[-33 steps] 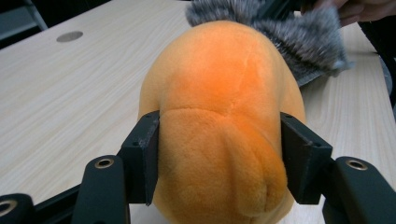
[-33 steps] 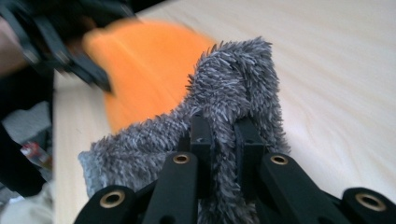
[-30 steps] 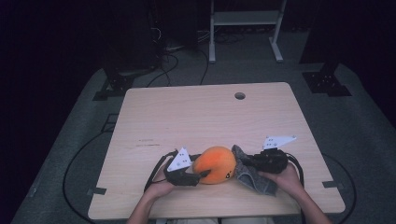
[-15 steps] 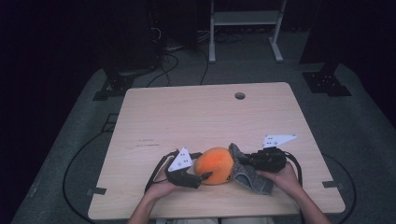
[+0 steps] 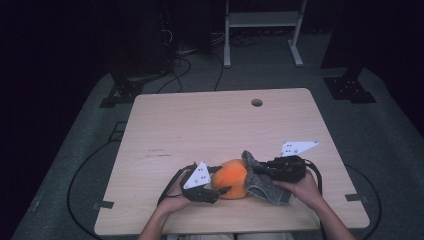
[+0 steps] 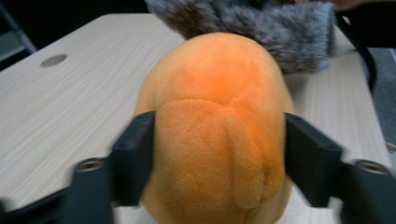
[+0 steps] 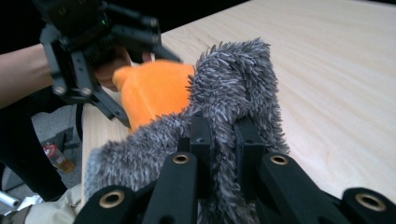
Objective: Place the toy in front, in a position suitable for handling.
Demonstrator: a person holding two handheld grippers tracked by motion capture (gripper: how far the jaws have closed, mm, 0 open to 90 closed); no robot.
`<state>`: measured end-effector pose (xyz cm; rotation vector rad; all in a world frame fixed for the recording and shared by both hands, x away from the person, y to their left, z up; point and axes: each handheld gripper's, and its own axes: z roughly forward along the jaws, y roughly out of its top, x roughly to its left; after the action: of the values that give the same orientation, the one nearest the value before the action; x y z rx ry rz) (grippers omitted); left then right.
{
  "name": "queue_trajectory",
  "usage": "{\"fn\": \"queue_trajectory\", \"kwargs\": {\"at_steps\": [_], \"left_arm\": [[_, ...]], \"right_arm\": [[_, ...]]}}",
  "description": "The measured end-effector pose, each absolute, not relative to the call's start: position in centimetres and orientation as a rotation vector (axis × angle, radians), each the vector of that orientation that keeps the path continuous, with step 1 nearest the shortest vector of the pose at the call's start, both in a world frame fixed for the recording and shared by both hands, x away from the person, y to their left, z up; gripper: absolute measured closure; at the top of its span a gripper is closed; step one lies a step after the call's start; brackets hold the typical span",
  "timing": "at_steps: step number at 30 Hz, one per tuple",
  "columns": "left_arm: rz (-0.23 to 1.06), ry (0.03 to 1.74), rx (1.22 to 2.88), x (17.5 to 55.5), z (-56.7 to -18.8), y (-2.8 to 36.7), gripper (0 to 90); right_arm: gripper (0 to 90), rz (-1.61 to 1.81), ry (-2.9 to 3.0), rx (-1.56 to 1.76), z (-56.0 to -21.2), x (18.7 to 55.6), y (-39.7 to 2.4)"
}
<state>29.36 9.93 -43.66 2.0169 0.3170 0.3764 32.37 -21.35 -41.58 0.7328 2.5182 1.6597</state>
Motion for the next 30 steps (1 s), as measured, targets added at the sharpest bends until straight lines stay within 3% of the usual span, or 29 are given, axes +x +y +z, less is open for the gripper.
{"fn": "queue_trajectory", "kwargs": {"at_steps": [2, 4, 8, 12, 19, 24, 27, 30], "left_arm": [[0.337, 0.414, 2.010, 29.9, -43.7, 10.1, 17.7], [0.305, 0.473, 2.000, 30.3, -43.7, 10.3, 15.9], [0.343, 0.434, 1.986, 30.0, -43.7, 10.3, 34.7], [0.390, 0.381, 1.985, 29.6, -43.6, 9.7, 41.6], [0.445, 0.281, 2.024, 28.6, -43.4, 8.9, 42.6], [0.384, 0.309, 2.015, 29.0, -43.8, 9.8, 40.7], [0.293, 0.395, 1.984, 29.7, -43.8, 9.9, 29.9], [0.304, 0.420, 1.974, 29.7, -43.8, 9.7, 33.0]], "right_arm": [[80.5, 1.661, 2.511, 0.762, -42.2, 32.4, -21.5], [80.5, 1.637, 2.516, 0.790, -42.6, 32.3, -21.9], [80.5, 1.540, 2.527, 0.811, -42.6, 32.0, -22.7], [80.5, 1.636, 2.487, 0.731, -40.9, 31.1, -22.5], [80.4, 1.592, 2.515, 0.522, -38.9, 30.0, -18.5], [80.7, 1.571, 2.481, 0.668, -40.6, 30.7, -20.3], [80.7, 1.575, 2.492, 0.755, -42.1, 30.8, -21.7], [80.7, 1.548, 2.483, 0.763, -42.0, 30.6, -22.1]]}}
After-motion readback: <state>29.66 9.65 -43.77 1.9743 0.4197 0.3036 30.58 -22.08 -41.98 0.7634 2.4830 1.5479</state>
